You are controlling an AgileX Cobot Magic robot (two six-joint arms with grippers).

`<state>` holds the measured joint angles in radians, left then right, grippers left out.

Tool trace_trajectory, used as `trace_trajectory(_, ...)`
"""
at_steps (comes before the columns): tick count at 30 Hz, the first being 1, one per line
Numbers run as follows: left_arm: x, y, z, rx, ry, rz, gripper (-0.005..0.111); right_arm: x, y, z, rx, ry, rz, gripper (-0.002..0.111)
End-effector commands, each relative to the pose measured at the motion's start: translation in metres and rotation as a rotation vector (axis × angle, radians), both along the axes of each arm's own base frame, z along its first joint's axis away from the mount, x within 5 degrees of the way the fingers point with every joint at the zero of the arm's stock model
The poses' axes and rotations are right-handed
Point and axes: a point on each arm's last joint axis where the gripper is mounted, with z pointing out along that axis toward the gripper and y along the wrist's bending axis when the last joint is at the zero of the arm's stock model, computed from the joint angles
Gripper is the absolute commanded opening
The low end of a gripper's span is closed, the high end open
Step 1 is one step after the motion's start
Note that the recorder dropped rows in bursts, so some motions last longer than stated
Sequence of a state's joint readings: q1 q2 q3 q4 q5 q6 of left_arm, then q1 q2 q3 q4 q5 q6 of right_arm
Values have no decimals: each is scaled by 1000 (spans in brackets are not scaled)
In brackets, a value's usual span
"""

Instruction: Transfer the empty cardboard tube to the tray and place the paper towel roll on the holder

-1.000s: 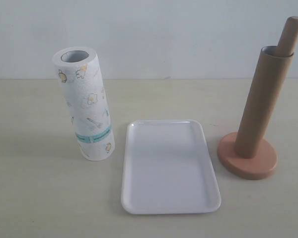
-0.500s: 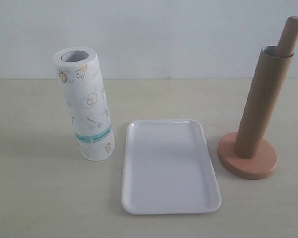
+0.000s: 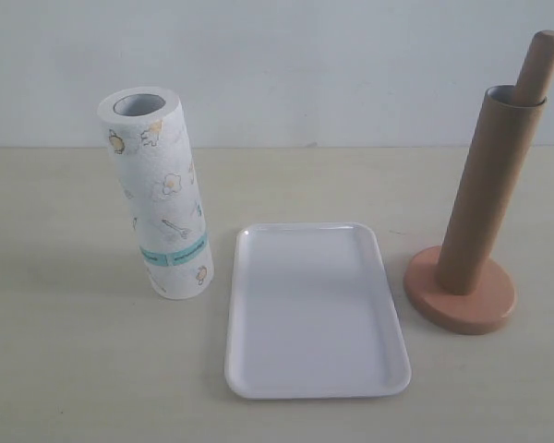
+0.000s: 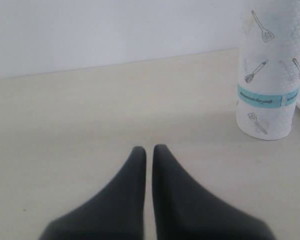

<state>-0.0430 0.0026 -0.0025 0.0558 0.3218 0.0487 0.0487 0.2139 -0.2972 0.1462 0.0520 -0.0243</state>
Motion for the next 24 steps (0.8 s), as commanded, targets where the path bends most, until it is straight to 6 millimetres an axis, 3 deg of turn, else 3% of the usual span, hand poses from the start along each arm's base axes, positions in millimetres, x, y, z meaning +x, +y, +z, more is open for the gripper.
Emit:
trace_trajectory(1, 0, 0, 0, -11, -6, 2, 4, 0, -1, 14, 6, -111, -16, 5)
trace_trajectory(10, 0, 0, 0, -11, -6, 2, 4, 4, -1, 14, -17, -111, -22, 5)
trace_trajectory(15, 0, 0, 0, -11, -6, 2, 4, 27, 0, 7, -44, 11, -22, 5)
trace_trajectory(19, 0, 0, 0, -11, -6, 2, 4, 53, 1, -10, -108, 165, -19, 5)
trace_trajectory(22, 0, 0, 0, -11, -6, 2, 4, 71, 2, -22, -115, 257, -17, 18)
trace_trajectory(24, 0, 0, 0, -11, -6, 2, 4, 81, 3, -31, -107, 316, -8, 36)
